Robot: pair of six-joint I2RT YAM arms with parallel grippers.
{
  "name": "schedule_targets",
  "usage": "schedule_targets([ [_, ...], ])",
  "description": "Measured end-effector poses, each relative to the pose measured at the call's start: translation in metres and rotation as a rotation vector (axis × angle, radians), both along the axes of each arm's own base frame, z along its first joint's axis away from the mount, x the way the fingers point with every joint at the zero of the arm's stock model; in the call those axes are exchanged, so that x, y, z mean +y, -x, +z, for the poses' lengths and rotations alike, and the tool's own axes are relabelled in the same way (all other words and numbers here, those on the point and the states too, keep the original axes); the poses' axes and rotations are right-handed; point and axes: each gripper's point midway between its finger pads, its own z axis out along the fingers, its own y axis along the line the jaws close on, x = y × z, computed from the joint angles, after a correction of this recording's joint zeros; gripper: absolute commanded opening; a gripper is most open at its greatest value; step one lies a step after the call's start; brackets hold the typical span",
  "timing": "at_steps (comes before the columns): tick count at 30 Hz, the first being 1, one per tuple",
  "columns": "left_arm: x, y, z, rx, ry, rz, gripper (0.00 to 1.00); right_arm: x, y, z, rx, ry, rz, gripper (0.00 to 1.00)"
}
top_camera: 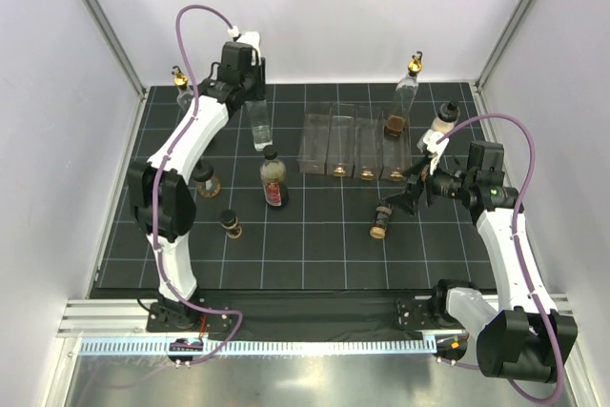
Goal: Organize the condiment bottles
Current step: Pick up the bottle from the center of the board.
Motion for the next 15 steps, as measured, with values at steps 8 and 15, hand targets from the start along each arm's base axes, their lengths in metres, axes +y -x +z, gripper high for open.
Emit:
schedule_targets([
  [8, 0.000, 0.012, 0.011, -0.012, -0.014, -0.047, 0.00, 0.000, 0.000, 0.000, -0.002, 0.002, 0.001, 1.00],
  [15, -0.001, 0.027, 0.052, -0.081, 0.022, -0.079, 0.00, 0.000, 0.000, 0.000, -0.002, 0.003, 0.001, 1.00],
])
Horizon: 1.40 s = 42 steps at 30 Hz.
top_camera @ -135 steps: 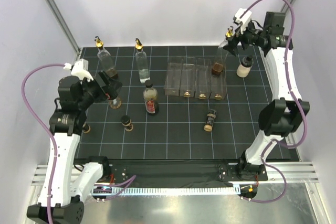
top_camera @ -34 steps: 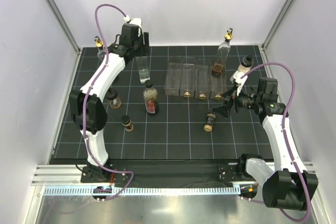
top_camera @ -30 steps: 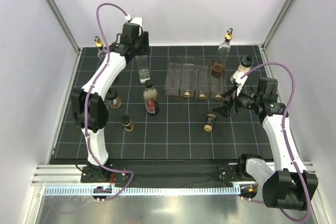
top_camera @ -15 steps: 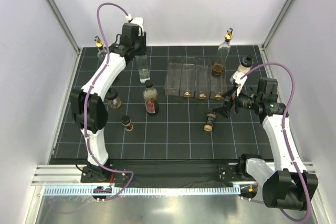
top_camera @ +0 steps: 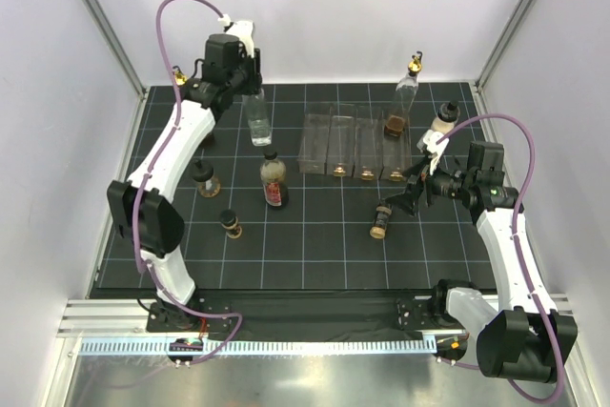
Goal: Organize the condiment bottles
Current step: Pick up the bottle from the center of the board.
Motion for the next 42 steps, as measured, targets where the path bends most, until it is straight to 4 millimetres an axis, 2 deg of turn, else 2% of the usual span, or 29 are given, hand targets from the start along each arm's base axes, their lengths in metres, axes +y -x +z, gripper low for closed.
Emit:
schedule_targets([
  [3, -0.001, 0.008, 0.021, -0.035, 0.023, -0.019, 0.00, 0.000, 0.000, 0.000, -0.001, 0.001, 0.000, 1.00],
  [7, -0.004, 0.016, 0.036, -0.061, 0.046, -0.039, 0.00, -0.001, 0.000, 0.000, -0.004, 0.004, 0.000, 1.00],
  [16, -0.027, 0.035, 0.054, -0.070, 0.117, -0.122, 0.00, 0.001, 0.002, -0.001, -0.017, 0.008, 0.023, 1.00],
  [23, -0.050, 0.054, 0.069, -0.069, 0.186, -0.202, 0.00, 0.007, 0.011, 0.003, -0.018, -0.019, 0.080, 1.00],
  [29, -0.070, 0.073, 0.074, -0.044, 0.221, -0.273, 0.00, 0.010, 0.007, 0.023, -0.066, -0.021, 0.126, 1.00],
  [36, -0.097, 0.095, 0.081, -0.034, 0.246, -0.371, 0.00, 0.011, -0.006, 0.057, -0.151, 0.011, 0.197, 1.00],
  [42, -0.121, 0.115, 0.084, -0.019, 0.265, -0.459, 0.00, 0.022, -0.004, 0.077, -0.213, 0.022, 0.279, 1.00],
])
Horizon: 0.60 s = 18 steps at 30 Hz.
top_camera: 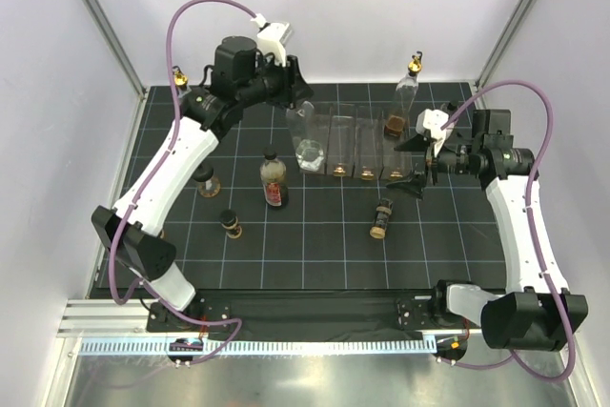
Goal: Organize the condiment bottles
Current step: Pick up the bottle from the center of the board.
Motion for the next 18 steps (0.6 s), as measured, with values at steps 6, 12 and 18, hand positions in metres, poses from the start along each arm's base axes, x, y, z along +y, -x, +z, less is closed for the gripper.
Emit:
schedule_targets([
  [6, -0.017, 0.019, 0.003, 0.008, 0.014, -0.082, 0.00, 0.018, 0.007, 0.010, -0.039, 0.013, 0.086, 1.00],
  [12, -0.032, 0.039, 0.008, 0.013, 0.031, -0.164, 0.00, 0.046, 0.012, 0.021, -0.067, 0.030, 0.184, 1.00],
  [18, -0.048, 0.062, 0.011, 0.021, 0.054, -0.276, 0.00, 0.067, 0.013, 0.035, -0.071, 0.002, 0.258, 1.00],
])
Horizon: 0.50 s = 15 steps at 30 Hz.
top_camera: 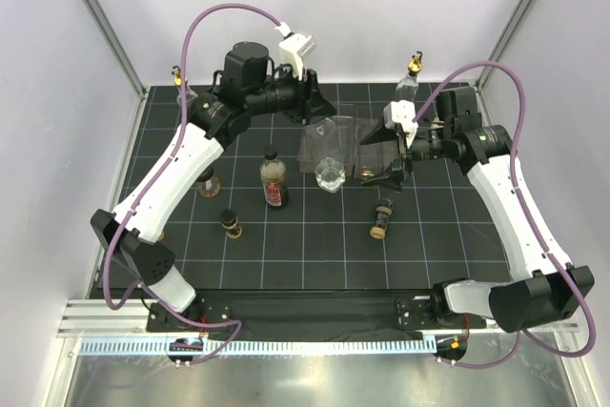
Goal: Organize the condiment bottles
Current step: Pick up the bottle from the center of the board.
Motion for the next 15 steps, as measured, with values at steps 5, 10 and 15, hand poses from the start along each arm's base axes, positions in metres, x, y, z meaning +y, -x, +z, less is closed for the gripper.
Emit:
schedule_targets([
  [5, -0.009, 0.020, 0.002, 0.011, 0.020, -0.104, 0.00, 0.017, -0.001, -0.003, 0.046, -0.016, 0.060, 1.00],
  [10, -0.009, 0.043, 0.007, 0.010, 0.038, -0.194, 0.00, 0.022, 0.002, 0.000, 0.070, -0.040, 0.081, 1.00],
  [15, -0.007, 0.061, 0.019, -0.012, 0.064, -0.261, 0.00, 0.028, 0.005, 0.008, 0.089, -0.080, 0.106, 1.00],
])
